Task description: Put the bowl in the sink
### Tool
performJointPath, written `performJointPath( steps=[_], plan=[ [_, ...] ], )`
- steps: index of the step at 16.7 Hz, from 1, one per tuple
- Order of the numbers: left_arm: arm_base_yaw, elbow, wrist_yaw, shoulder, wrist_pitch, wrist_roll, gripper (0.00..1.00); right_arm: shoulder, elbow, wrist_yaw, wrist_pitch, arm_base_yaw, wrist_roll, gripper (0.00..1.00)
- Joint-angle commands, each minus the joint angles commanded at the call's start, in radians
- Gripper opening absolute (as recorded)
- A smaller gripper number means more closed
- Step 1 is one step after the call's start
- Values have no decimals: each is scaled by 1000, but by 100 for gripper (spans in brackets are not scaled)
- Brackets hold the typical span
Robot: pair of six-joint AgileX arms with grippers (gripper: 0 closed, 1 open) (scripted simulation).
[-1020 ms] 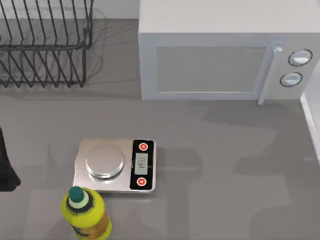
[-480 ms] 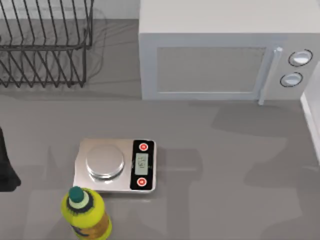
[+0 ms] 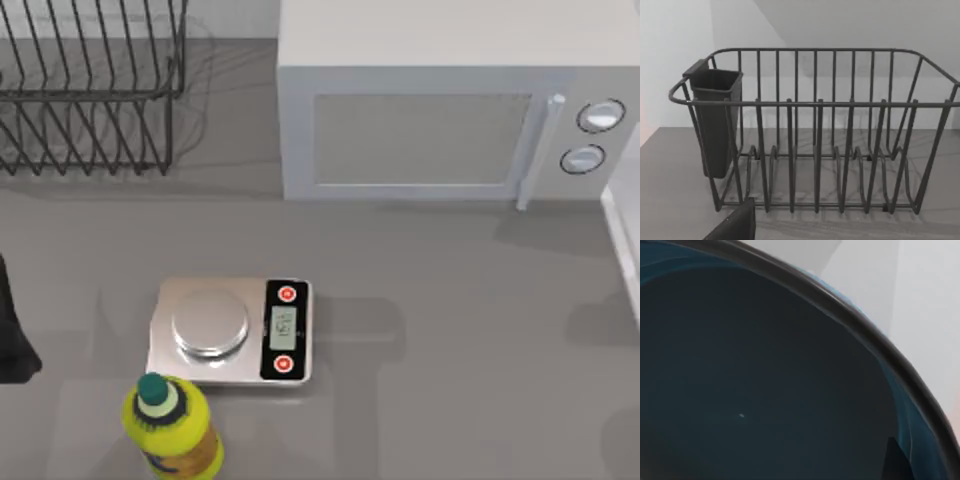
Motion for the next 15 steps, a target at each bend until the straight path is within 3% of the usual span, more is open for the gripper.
performJointPath(
  steps=[7,14,15],
  plan=[
    [0,0,0,0,0,0,100,378,-66,6,461,4,-4,0],
    [0,0,0,0,0,0,100,437,-78,9,523,7,-3,0],
    [0,0,0,0,0,0,100,437,-78,9,523,7,-3,8]
  ],
)
